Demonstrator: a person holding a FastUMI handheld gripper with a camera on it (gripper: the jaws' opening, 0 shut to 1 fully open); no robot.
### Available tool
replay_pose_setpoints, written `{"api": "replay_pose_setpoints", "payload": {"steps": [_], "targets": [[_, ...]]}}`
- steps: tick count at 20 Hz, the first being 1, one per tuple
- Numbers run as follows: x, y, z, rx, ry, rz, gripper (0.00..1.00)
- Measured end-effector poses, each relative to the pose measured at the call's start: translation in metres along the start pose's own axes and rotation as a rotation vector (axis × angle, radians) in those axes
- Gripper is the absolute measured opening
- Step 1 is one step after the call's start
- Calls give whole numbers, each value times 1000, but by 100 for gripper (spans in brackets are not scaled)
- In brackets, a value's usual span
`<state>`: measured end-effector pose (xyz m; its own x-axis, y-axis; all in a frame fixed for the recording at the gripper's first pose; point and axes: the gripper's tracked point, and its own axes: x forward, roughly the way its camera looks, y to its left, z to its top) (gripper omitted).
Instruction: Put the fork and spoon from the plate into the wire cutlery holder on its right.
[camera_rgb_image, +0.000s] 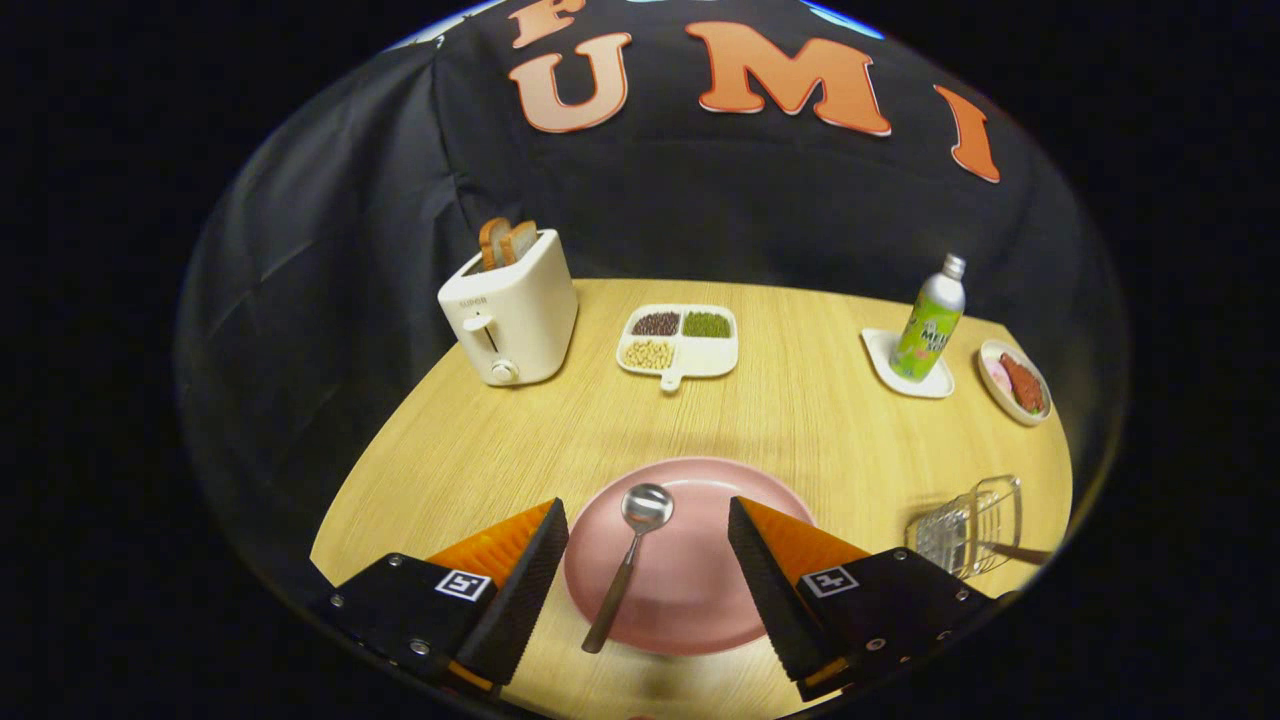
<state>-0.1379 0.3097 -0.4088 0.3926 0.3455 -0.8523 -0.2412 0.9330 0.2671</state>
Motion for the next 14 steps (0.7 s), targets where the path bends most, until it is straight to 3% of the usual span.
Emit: {"api": "replay_pose_setpoints", "payload": {"steps": [4,8,14], "targets": [[17,3,-30,0,112,-22,95],[29,5,-54,-2,225,-42,84],[39,5,-76,-24,353,-60,53]]}}
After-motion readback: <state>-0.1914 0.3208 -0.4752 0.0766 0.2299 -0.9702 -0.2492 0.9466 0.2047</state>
